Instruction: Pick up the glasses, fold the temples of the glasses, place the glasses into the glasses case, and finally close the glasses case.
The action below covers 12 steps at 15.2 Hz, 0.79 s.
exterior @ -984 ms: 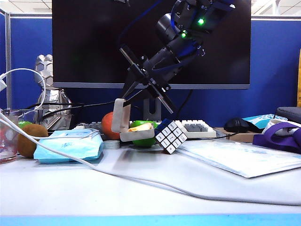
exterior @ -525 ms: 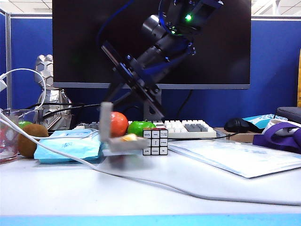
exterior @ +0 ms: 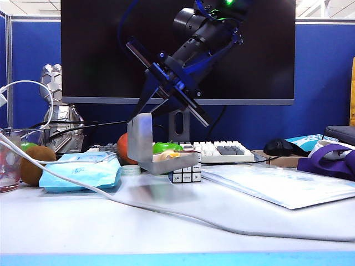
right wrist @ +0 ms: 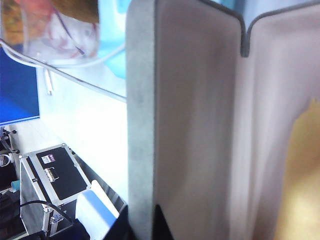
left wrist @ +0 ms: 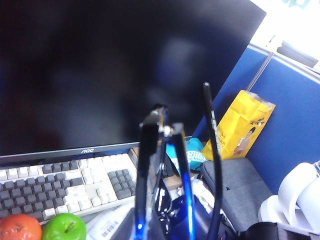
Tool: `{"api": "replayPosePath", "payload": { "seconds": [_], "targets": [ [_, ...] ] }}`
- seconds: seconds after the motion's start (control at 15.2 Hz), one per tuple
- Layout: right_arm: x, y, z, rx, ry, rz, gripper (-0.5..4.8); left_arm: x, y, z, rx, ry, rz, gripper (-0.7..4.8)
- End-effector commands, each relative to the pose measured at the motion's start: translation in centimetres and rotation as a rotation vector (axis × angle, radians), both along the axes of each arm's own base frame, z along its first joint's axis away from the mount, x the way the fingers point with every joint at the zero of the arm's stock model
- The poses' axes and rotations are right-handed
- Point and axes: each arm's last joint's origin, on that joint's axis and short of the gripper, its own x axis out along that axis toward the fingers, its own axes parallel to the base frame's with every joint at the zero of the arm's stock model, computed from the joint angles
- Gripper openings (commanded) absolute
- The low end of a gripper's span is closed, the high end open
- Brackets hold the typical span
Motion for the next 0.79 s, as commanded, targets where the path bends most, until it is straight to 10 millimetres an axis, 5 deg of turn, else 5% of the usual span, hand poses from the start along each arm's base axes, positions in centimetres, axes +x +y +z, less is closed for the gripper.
{"api": "replayPosePath", "payload": {
  "seconds": [0.07, 0.33, 0.79],
  "targets": [
    [0.0, 0.5, -0.7, 0.040, 0.014, -0.078, 0.00, -0.5, 0.2, 0.5, -0.010, -0.028, -0.007, -0.06],
    [-0.7, 2.1, -2.9, 0.134, 0.088, -0.211, 0.00, -0.5, 0.2, 0.6, -0.014, -0.027, -0.008, -0.06],
    [-1.7, 4.2, -2.8, 0.094, 0.051, -0.415, 0.00, -1.0, 0.5, 0.9, -0.019, -0.037, -0.012, -0.06]
  ]
}}
